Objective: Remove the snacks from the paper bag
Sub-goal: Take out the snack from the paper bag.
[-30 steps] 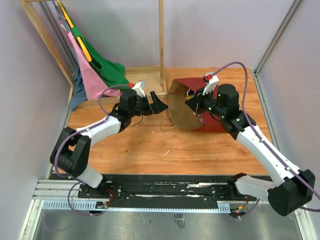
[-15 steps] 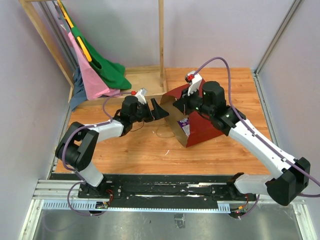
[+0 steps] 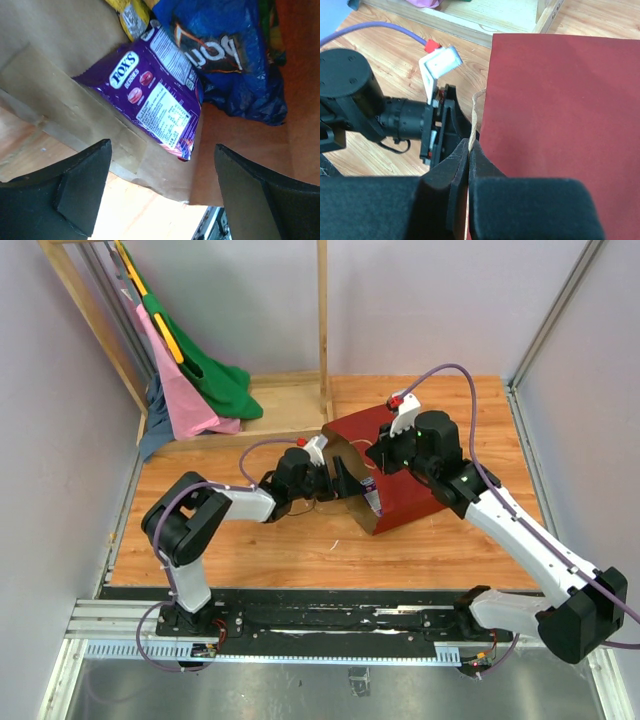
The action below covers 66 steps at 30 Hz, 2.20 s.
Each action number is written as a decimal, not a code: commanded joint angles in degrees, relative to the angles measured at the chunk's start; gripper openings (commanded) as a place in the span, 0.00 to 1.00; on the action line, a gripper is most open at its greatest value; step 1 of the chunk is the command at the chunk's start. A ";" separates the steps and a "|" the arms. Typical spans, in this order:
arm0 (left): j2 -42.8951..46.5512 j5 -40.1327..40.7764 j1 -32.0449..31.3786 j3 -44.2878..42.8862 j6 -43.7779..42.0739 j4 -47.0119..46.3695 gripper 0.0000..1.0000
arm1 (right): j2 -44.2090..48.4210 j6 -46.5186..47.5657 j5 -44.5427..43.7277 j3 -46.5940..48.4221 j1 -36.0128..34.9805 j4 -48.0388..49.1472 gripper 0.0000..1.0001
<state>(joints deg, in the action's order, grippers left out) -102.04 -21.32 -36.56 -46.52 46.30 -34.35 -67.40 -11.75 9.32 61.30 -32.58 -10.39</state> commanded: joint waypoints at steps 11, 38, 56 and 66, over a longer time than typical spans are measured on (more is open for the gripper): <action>-12.74 3.36 -3.79 -3.54 8.30 -10.84 0.74 | 1.20 -0.07 -1.02 -1.67 0.72 1.91 0.01; -8.86 11.38 -6.08 -12.25 -2.19 4.43 0.01 | 4.68 -0.07 2.26 -5.66 5.30 4.18 0.01; 8.62 14.54 -0.96 -6.94 -10.59 15.81 0.01 | 4.98 -0.03 2.39 -5.38 6.17 4.59 0.01; 23.27 19.63 1.25 -3.60 -16.35 24.63 0.01 | 5.56 -0.03 2.23 -5.65 6.12 4.59 0.01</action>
<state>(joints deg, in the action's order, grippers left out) -85.19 -3.75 -35.42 -51.18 33.21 -10.83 -63.46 -11.79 11.55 56.27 -27.55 -7.11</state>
